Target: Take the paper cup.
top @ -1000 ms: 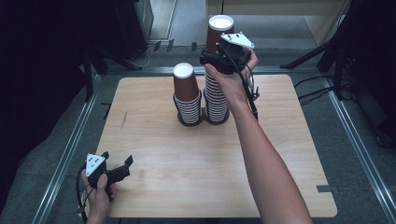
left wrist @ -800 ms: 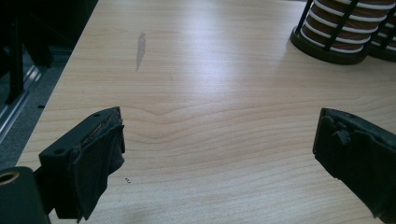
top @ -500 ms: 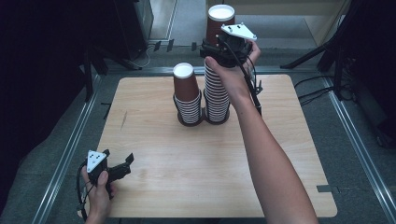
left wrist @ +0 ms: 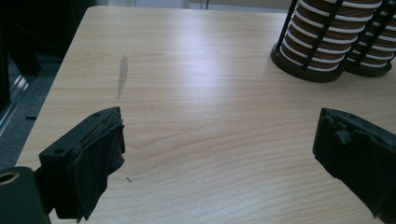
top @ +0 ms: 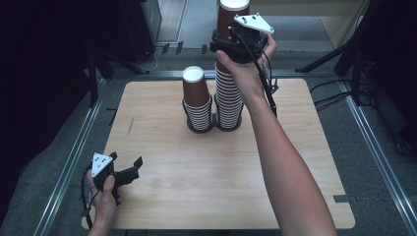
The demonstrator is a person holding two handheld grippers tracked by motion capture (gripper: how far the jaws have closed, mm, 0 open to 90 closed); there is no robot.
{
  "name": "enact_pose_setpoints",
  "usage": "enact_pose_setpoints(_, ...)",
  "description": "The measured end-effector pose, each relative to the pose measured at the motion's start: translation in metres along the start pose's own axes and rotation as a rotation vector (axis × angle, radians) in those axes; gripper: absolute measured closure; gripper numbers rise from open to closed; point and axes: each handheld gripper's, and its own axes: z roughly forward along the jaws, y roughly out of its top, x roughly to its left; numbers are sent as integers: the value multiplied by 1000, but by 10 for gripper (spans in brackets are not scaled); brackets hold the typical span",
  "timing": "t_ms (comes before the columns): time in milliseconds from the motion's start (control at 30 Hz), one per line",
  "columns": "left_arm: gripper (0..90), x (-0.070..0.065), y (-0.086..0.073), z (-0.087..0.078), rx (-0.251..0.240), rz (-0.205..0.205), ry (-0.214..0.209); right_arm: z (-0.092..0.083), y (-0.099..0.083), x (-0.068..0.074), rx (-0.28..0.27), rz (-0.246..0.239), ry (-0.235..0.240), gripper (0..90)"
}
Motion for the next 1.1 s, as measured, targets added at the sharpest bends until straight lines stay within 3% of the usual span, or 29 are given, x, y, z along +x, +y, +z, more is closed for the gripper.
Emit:
enact_pose_setpoints(500,23,-7,-4,3,11,7,-14,-14,23,-3,-49,2,2,110)
enact_pose_setpoints(1100,23,-10,-4,5,5,7,-18,-30,35,-24,-75,19,-28,110)
